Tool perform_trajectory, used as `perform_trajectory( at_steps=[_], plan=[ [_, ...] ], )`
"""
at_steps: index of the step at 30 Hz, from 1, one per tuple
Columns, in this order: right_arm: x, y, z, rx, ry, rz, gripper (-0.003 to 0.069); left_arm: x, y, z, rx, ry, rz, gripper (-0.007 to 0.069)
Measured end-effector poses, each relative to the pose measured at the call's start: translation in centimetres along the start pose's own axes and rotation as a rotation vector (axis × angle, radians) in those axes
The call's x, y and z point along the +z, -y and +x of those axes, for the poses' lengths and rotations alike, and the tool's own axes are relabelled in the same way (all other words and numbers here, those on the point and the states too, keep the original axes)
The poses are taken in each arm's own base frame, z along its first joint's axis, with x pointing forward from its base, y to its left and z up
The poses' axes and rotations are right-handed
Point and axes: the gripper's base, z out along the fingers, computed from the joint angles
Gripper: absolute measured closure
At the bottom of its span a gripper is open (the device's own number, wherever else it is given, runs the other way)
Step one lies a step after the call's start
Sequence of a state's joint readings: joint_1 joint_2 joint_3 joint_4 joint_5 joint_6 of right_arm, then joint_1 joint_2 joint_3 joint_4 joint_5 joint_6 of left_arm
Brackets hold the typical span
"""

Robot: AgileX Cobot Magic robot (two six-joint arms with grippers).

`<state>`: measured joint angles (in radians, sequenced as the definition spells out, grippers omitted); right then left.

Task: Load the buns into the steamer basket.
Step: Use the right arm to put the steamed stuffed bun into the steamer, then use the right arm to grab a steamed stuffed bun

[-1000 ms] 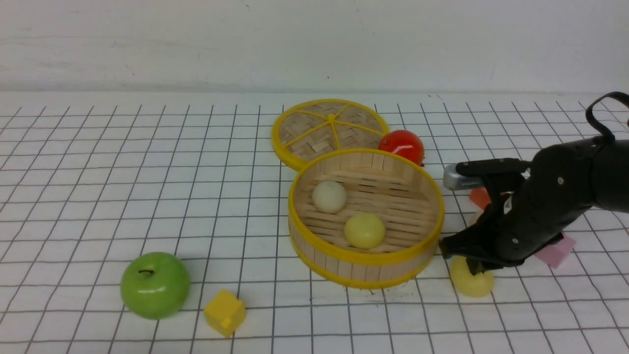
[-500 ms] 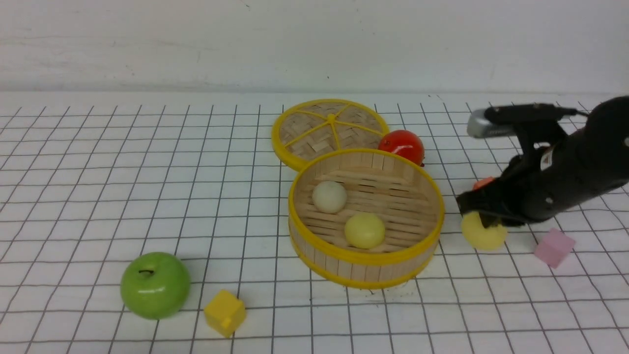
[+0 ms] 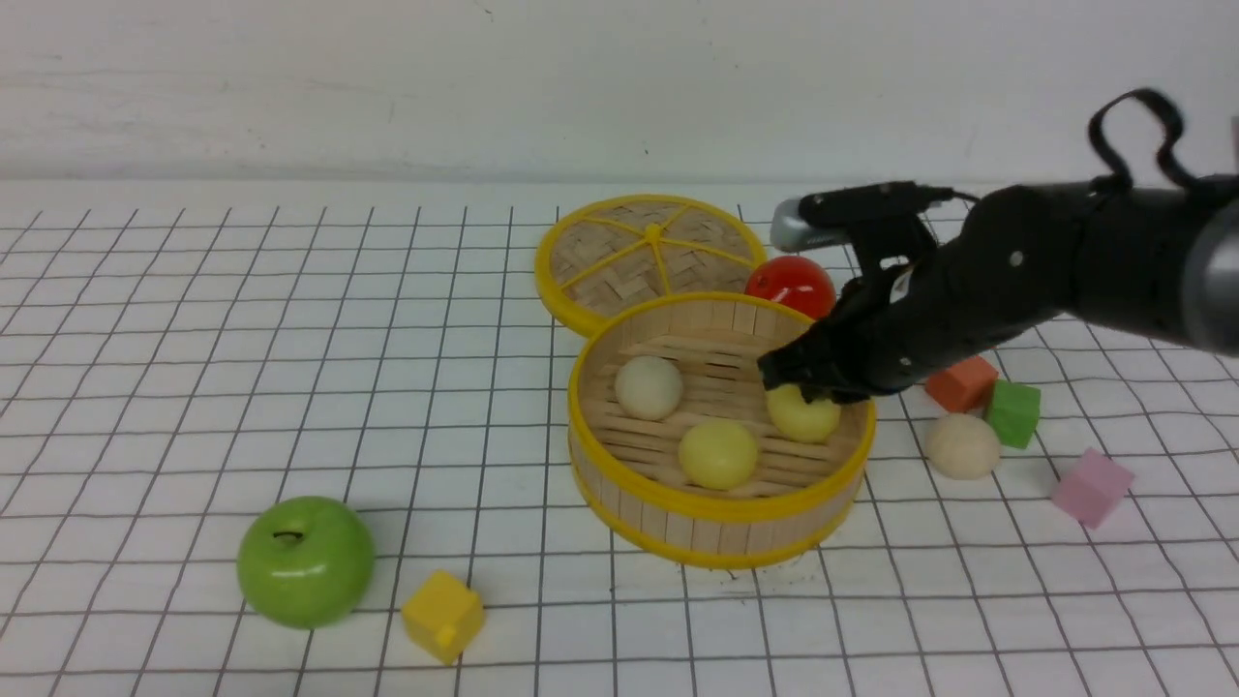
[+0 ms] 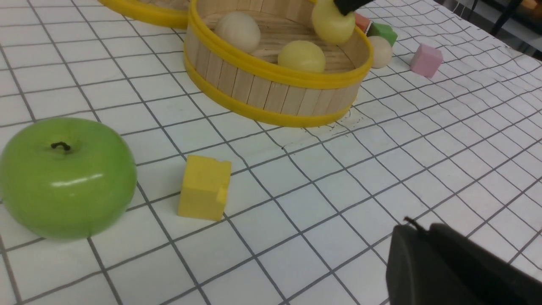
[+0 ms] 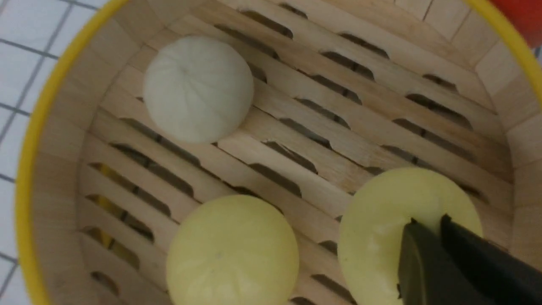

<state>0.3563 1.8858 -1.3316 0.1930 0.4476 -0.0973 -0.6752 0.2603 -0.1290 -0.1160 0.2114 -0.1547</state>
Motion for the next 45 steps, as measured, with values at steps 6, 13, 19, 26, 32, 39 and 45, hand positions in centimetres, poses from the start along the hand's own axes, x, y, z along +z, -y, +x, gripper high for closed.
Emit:
perform_trajectory(
  at_steps=[6,13,19,26,32,39,45],
  plan=[
    [1.4,0.2,0.2,0.007,0.001,0.004,0.0474,0.0,0.0,0.0,0.000,0.000,0.000,0.0587],
    [-2.6,-0.4,-1.2,0.006,0.063,-0.013,0.0235,0.0,0.0,0.0,0.000,0.000,0.000,0.0587],
    [-6.6,2.0,-1.2,0.047,0.002,0.053,0.0231,0.0,0.0,0.0,0.000,0.000,0.000,0.0587],
    [-4.2,8.8,1.3,0.293,-0.184,0.182,0.0342,0.0,0.0,0.0,0.000,0.000,0.000,0.0587],
    [-2.5,10.1,1.6,0.333,-0.164,0.170,0.0368,0.0,0.0,0.0,0.000,0.000,0.000,0.0587],
    [-0.8,10.6,1.6,0.337,-0.112,0.173,0.0369,0.0,0.0,0.0,0.000,0.000,0.000,0.0586],
    [0.6,10.9,2.1,0.338,-0.126,0.175,0.0369,0.0,0.0,0.0,0.000,0.000,0.000,0.0586]
  ],
)
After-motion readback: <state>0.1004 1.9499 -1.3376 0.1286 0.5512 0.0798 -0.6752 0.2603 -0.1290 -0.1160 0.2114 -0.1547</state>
